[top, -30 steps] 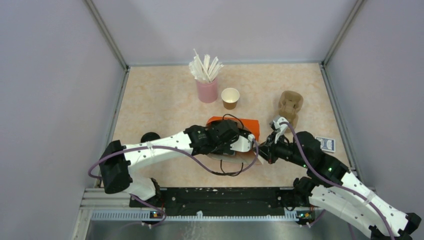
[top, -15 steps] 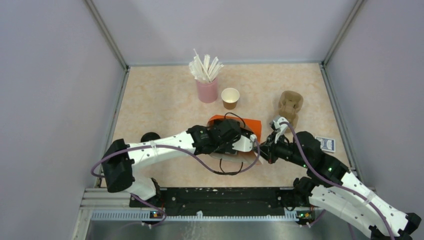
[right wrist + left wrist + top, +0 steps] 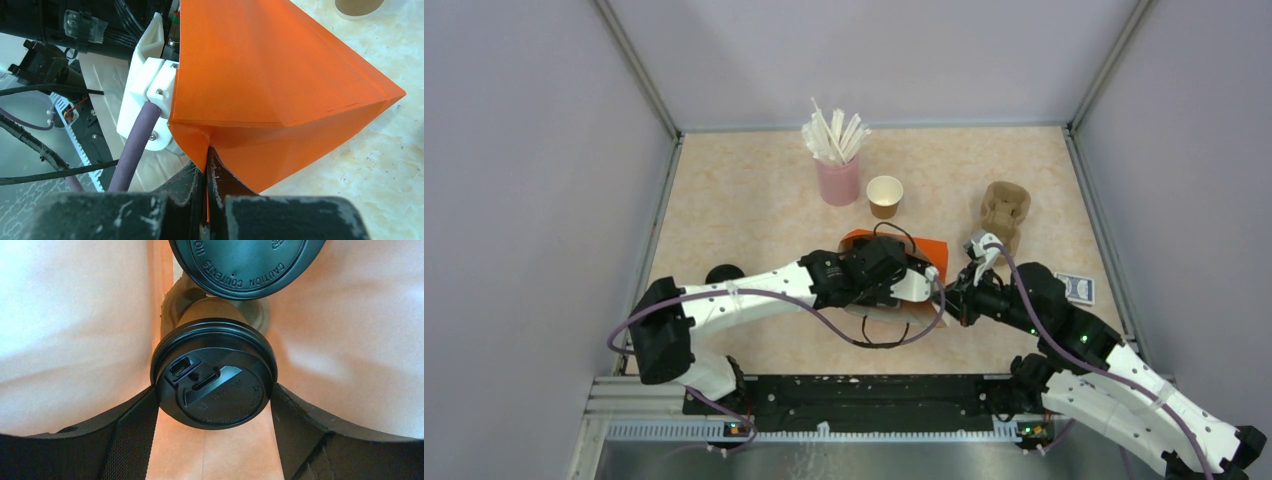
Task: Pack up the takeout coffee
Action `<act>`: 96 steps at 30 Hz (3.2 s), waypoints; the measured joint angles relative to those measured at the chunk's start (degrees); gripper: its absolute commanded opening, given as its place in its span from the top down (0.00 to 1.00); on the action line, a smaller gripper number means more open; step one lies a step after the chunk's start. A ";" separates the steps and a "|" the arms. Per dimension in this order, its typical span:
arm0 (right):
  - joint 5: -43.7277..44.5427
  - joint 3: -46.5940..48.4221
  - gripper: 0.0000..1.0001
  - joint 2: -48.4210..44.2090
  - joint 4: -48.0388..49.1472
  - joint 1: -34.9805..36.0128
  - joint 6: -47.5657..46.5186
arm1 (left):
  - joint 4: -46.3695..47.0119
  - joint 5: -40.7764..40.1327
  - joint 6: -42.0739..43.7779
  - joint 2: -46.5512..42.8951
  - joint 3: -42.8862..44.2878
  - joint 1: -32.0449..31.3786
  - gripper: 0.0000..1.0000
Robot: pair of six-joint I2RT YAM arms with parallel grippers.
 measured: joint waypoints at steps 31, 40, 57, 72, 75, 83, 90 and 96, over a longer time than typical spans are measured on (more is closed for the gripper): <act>2.60 0.00 1.00 0.02 -1.95 -0.39 -1.46 | 4.66 -2.49 2.78 3.69 -0.61 0.37 0.53; 3.04 -0.02 1.00 0.07 -2.32 -0.55 -1.42 | 5.16 -3.82 3.08 5.57 0.28 0.66 0.49; 3.26 -0.02 1.00 0.39 -0.44 -0.70 -0.35 | -1.60 -3.85 3.34 5.86 4.63 0.96 0.36; 2.60 -0.37 1.00 0.76 0.61 -0.72 -0.26 | -3.15 -4.04 3.41 5.84 5.25 1.07 0.38; 2.62 -0.37 1.00 0.76 0.61 -0.72 -0.26 | -2.97 -4.13 3.54 5.86 5.22 1.07 0.38; 3.98 -0.76 1.00 0.79 0.39 -0.76 -0.28 | -1.27 -5.05 3.93 7.10 5.25 1.07 0.37; 5.68 -0.76 1.00 0.76 0.13 -0.92 -0.37 | -1.27 -5.70 3.87 8.48 6.69 1.07 0.32; 6.03 -0.76 1.00 0.76 0.20 -1.03 -0.13 | -3.19 -6.80 3.76 8.70 8.02 0.74 0.28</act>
